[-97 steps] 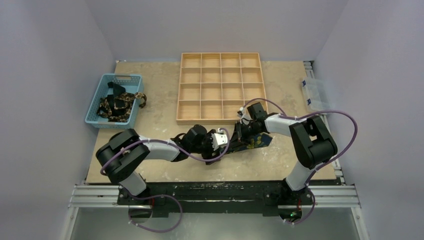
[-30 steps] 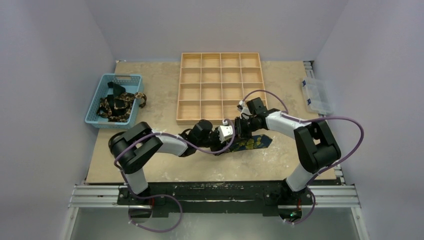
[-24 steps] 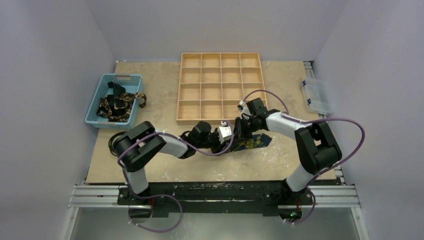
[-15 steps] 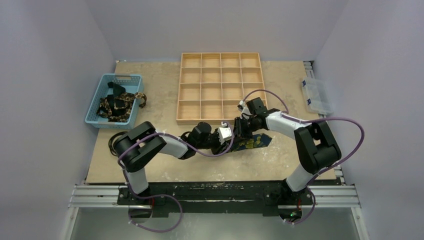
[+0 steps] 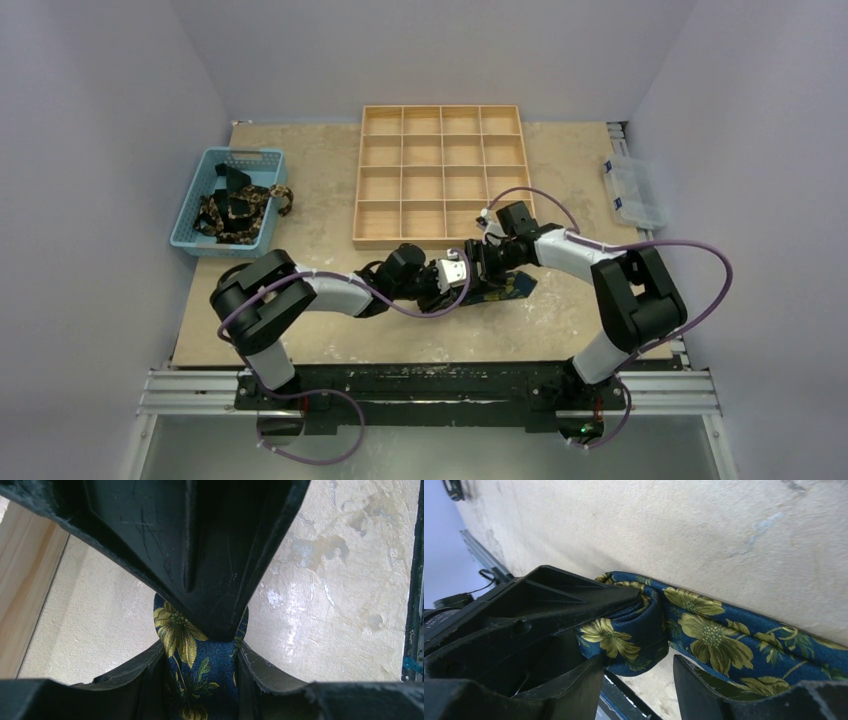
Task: Roll the ties
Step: Roll the tie at the center of the board.
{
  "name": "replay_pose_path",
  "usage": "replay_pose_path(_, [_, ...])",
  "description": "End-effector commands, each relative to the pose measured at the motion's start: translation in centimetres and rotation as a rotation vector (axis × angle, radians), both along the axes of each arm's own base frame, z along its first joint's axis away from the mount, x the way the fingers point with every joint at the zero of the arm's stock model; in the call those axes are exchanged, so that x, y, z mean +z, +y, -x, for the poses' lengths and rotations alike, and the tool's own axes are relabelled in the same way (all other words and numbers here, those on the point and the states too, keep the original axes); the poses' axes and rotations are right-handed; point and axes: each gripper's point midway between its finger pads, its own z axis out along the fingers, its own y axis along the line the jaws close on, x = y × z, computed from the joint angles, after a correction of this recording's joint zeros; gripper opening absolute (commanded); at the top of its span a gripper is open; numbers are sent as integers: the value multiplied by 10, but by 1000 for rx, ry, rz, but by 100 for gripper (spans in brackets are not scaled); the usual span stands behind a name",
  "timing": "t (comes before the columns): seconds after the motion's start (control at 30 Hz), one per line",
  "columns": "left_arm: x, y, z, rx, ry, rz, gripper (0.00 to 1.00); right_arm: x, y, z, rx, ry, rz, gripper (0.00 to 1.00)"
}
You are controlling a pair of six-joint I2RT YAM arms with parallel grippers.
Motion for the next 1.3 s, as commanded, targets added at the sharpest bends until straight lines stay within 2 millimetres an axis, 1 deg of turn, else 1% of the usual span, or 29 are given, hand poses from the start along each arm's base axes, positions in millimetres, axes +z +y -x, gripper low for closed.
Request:
replay_pose_path(0.0, [-28,26,21,-45,68,-116,22,21,21,-4,34,-44,-162,55])
replay_pose_path(0.1, [-28,29,24,-77,71,-110,23,29,24,-5,53,-77,-196,57])
replay_pose_path(0.17, [-27,32,23,-80,69,-119,23,32,24,-6,57,-96,-202,61])
replay_pose_path(0.27, [-28,38,15,-54,73,-171,23,28,22,-8,41,-100,-173,62])
replay_pose_path(0.37, [-33,47,14,-44,86,-240,23,26,18,-13,9,-113,-103,59])
replay_pose_path(0.4, [-34,49,16,-43,93,-252,23,29,19,-14,-5,-119,-97,58])
replay_pose_path(0.5, [-33,49,16,-44,101,-252,24,41,29,-16,-21,-139,-125,54])
replay_pose_path(0.57, [-34,49,18,-46,106,-252,25,35,33,-17,-19,-125,-115,52])
replay_pose_path(0.67, [-33,49,17,-44,104,-248,26,20,34,-17,-15,-110,-95,44])
replay_pose_path(0.73, [-31,48,16,-43,99,-240,27,9,34,-15,-10,-90,-89,34])
replay_pose_path(0.8, [-31,47,16,-38,98,-229,27,2,32,-13,-3,-75,-76,27])
replay_pose_path(0.87, [-31,46,16,-39,104,-222,27,0,31,-11,0,-78,-67,16])
replay_pose_path(0.93, [-31,46,17,-37,107,-218,26,0,29,-10,4,-77,-62,2])
replay_pose_path(1.0, [-30,46,16,-31,107,-204,27,-5,24,-9,3,-78,-31,0])
replay_pose_path(1.03, [-29,46,16,-28,109,-199,29,-7,22,-9,0,-81,-16,0])
replay_pose_path(1.1, [-27,46,14,-18,104,-187,37,-12,17,-11,-12,-84,24,0])
replay_pose_path(1.17, [-24,44,13,-15,99,-164,39,-16,12,-11,-14,-82,56,0])
replay_pose_path(1.2, [-24,44,13,-18,102,-160,39,-17,11,-10,-14,-80,63,0])
replay_pose_path(1.27, [-26,43,15,-32,120,-161,29,-14,12,-10,-11,-89,51,0])
